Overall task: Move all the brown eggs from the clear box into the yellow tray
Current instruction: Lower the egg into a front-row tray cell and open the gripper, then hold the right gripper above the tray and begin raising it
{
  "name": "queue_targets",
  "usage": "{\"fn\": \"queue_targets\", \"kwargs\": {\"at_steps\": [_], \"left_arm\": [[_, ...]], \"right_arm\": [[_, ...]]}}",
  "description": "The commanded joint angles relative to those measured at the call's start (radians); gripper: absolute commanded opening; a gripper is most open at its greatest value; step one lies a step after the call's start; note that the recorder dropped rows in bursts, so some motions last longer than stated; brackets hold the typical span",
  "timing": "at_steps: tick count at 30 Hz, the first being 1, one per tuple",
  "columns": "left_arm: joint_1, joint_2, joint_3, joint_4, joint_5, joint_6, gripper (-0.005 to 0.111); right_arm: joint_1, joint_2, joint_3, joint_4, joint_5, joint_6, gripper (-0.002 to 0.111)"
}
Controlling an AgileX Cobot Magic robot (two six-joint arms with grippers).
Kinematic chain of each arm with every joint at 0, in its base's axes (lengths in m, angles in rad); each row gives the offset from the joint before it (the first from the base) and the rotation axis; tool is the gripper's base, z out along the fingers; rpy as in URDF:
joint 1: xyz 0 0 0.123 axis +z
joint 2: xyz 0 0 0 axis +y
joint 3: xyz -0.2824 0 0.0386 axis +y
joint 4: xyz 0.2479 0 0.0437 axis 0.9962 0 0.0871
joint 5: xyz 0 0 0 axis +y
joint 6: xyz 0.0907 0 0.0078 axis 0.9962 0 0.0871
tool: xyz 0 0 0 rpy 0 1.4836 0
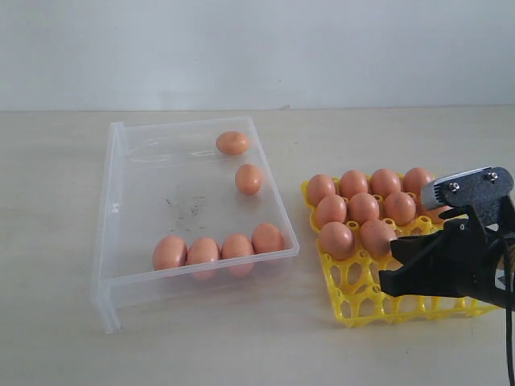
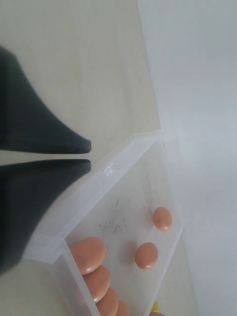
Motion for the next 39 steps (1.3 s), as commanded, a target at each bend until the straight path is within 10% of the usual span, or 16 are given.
{"fn": "queue_targets", "kwargs": {"at_steps": [1, 39], "left_arm": [[-0.006, -0.003, 0.004, 0.002, -0.002, 0.0, 0.004], [-0.006, -0.003, 0.004, 0.002, -0.002, 0.0, 0.004]], "right_arm": [[0.002, -0.002, -0.002, -0.066, -0.088, 0.026, 0.0], [0.002, 0.084, -0.087, -0.23, 0.108, 0.215, 0.0]]}}
